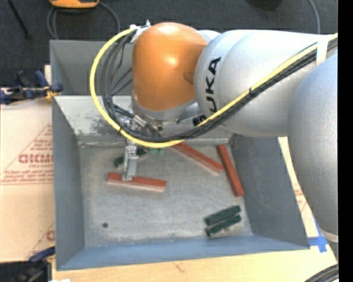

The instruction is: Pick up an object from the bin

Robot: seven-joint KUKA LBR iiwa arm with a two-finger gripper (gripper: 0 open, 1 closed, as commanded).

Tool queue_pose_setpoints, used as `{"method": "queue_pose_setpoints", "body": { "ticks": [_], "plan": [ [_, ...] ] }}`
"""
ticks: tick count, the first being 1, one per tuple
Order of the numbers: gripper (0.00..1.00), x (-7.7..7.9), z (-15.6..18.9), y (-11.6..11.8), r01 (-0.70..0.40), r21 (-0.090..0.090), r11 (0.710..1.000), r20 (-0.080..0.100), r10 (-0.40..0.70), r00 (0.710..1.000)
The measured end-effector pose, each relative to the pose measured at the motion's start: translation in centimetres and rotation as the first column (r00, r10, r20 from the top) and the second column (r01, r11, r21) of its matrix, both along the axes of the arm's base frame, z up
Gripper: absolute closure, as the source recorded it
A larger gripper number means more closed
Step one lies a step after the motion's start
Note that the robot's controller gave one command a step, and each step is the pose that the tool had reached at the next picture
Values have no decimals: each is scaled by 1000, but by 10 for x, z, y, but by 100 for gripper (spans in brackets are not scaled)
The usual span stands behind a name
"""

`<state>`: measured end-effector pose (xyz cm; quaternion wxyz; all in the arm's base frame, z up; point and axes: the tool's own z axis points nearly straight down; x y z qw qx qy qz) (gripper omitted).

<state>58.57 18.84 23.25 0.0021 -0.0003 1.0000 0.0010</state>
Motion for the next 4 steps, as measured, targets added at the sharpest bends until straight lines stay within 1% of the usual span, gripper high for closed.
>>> {"method": "queue_pose_setpoints", "body": {
  "ticks": [1, 2, 3, 4],
  "plan": [
    [0, -6, -73, -34, 18, 1, 1000, 3, -18, 1000],
    [0, -12, -81, -64, -123, -3, 992, -6, 123, 992],
    [0, -6, -86, -71, -28, -1, 1000, 0, 28, 1000],
    [0, -8, -152, -72, -91, -2, 996, 4, 91, 996]
  ]
}}
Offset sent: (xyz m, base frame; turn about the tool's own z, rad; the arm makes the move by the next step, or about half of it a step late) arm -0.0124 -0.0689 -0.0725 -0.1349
